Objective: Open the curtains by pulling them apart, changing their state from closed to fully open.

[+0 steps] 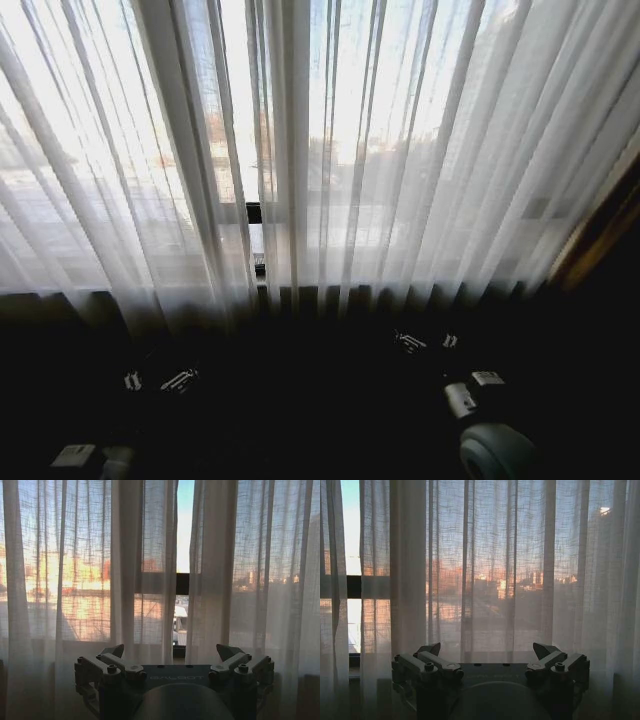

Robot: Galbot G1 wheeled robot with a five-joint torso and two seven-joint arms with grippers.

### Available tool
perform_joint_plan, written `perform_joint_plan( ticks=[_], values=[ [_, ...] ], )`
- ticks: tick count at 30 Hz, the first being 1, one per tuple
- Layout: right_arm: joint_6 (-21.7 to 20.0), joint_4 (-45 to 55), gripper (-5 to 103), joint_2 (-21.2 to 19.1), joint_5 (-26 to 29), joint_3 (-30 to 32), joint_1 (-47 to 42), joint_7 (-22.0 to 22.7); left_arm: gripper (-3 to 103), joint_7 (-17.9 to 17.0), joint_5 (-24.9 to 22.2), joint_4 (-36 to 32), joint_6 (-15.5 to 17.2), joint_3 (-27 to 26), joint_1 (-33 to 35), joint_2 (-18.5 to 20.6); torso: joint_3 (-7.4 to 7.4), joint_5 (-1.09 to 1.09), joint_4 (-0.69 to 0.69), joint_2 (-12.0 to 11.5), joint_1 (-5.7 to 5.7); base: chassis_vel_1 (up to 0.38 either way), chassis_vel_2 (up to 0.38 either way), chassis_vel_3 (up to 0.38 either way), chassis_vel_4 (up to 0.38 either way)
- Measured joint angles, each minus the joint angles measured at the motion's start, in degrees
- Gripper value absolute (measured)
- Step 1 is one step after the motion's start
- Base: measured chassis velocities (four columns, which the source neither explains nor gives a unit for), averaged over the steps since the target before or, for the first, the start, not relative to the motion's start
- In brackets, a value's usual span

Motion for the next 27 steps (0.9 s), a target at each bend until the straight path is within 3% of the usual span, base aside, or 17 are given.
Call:
perform_joint_plan(
  ticks=[3, 8, 9, 19, 27],
  values=[
    [2.71, -1.7, 100, 3.05, -5.22, 0.05, -2.15, -0.65, 100, -2.88, 5.07, 2.55, -0.58, 4.15, -0.99, -2.27, 0.0, -0.03, 0.0, 0.0, 0.0, 0.0, 0.0, 0.0, 0.0],
    [6.42, -4.48, 100, 7.87, -12.95, -0.07, -5.17, -1.63, 100, -2.18, 6.46, 2.72, -2.17, 5.29, -1.31, -2.62, 0.0, -0.04, -0.02, 0.0, 0.0, 0.0, 0.0, 0.0, 0.0],
    [6.44, -5.35, 100, 9.17, -13.72, -1.22, -4.95, -2.14, 100, -1.76, 6.59, 2.38, -2.22, 5.29, -1.21, -2.61, 0.0, 0.05, -0.02, 0.0, -0.01, 0.0, 0.0, 0.0, 0.0],
    [4.52, -5.69, 100, 8.77, -11.56, -2.65, -0.01, -2.19, 100, -0.87, 6.42, -1.29, -1.28, 4.61, -0.05, -1.65, 0.0, 0.01, 0.01, 0.0, -0.01, 0.0, 0.0, 0.0, 0.0],
    [-0.48, -1.5, 100, 6.42, -9.96, -2.46, 2.15, -1.26, 100, -0.86, 6.21, -2.97, -0.56, 3.85, 0.71, -1.44, 0.0, 0.0, 0.0, 0.0, 0.0, 0.0, 0.0, 0.0, 0.0]
  ],
)
